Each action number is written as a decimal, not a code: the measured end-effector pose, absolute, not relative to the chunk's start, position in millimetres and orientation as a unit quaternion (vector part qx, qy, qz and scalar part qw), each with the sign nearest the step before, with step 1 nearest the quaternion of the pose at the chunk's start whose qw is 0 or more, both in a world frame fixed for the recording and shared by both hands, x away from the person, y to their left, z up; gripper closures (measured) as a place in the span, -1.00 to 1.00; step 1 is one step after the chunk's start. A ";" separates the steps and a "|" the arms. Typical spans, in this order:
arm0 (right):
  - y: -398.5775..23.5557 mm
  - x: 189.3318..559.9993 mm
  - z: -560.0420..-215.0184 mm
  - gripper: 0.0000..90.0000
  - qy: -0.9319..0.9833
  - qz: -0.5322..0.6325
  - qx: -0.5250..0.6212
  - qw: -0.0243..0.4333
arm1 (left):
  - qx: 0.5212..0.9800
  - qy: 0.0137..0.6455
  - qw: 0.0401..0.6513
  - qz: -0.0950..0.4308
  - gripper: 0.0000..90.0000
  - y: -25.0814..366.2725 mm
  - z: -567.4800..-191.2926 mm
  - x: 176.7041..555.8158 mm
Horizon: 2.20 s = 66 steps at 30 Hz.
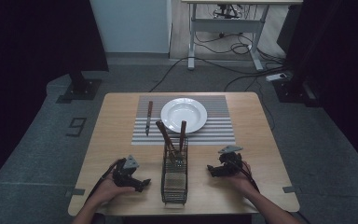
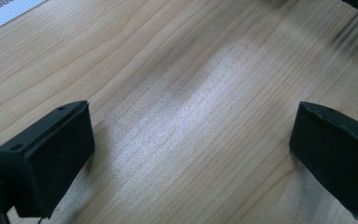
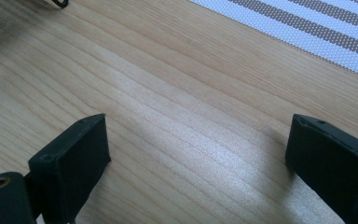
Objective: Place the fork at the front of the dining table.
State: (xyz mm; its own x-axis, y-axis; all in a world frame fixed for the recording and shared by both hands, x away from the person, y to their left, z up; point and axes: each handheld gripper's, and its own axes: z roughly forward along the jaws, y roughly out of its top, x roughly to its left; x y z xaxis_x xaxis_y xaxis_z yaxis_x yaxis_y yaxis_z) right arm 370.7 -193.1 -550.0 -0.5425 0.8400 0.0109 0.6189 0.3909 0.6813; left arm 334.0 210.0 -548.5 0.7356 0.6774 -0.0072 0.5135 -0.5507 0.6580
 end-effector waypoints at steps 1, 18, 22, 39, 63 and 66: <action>-193.1 370.7 -550.0 -0.87 0.816 0.324 0.447 0.171 | 0.872 0.342 0.329 0.125 -1.00 210.0 -548.5 334.0; -195.0 363.9 -534.7 -0.69 0.804 0.346 0.460 0.147 | 0.872 0.340 0.329 0.124 -1.00 210.5 -548.5 334.1; -195.1 360.8 -529.0 -0.68 0.797 0.362 0.459 0.152 | 0.872 0.340 0.329 0.124 -1.00 210.5 -548.5 334.1; -202.7 347.4 -491.8 -0.60 0.762 0.455 0.432 0.157 | 0.874 0.336 0.329 0.123 -1.00 211.1 -548.5 334.5; -181.3 356.9 -449.0 -0.48 0.760 0.499 0.391 0.145 | 0.873 0.338 0.329 0.123 -1.00 211.4 -548.5 333.4; -176.7 359.6 -446.4 -0.46 0.759 0.504 0.387 0.142 | 0.873 0.339 0.329 0.123 -1.00 211.4 -548.5 333.3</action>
